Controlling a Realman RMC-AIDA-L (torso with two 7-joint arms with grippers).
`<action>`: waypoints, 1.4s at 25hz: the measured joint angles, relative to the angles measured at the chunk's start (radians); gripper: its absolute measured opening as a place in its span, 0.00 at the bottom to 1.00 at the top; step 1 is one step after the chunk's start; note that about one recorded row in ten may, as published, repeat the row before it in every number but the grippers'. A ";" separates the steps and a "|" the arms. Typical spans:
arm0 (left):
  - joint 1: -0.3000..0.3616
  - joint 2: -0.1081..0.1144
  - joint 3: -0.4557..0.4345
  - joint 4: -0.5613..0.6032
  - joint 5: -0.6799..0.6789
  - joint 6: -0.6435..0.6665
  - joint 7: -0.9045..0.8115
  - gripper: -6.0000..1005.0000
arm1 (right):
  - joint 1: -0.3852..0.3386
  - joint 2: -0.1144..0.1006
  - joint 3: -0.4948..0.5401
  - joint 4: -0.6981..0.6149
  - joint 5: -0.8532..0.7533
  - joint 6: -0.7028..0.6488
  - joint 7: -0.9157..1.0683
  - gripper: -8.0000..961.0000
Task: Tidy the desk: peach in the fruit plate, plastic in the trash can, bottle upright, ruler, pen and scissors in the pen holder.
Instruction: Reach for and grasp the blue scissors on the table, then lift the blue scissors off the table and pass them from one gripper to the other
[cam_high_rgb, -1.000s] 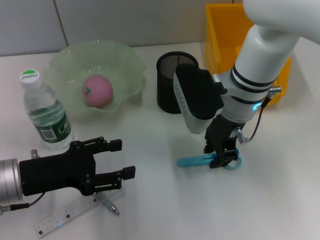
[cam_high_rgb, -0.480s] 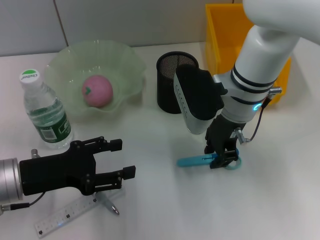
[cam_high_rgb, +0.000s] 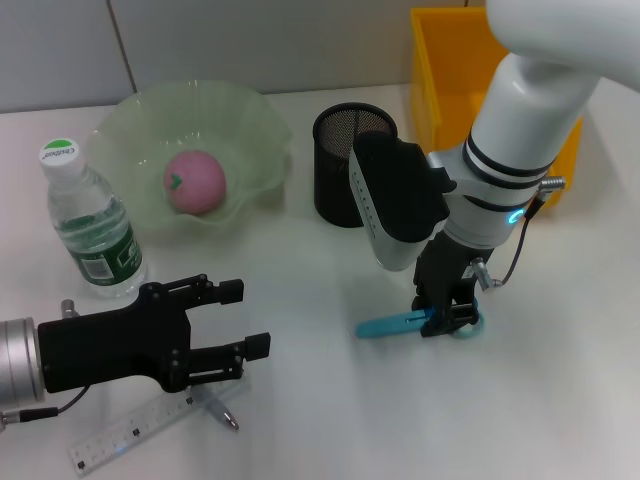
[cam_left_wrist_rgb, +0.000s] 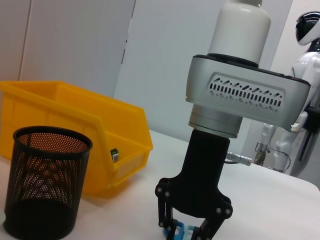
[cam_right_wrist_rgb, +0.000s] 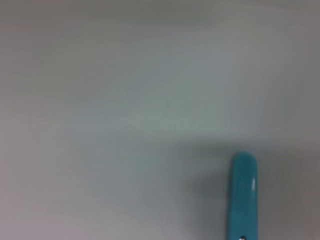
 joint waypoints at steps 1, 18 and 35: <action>0.000 0.000 0.000 0.000 0.000 0.000 0.000 0.75 | -0.002 0.000 0.000 -0.003 0.000 0.000 0.000 0.31; 0.004 0.000 -0.002 0.003 -0.026 0.027 0.001 0.75 | -0.119 -0.012 0.184 -0.261 0.073 -0.124 0.013 0.25; 0.008 0.001 -0.003 0.013 -0.063 0.055 0.012 0.74 | -0.327 -0.014 0.392 -0.351 0.458 -0.117 -0.145 0.25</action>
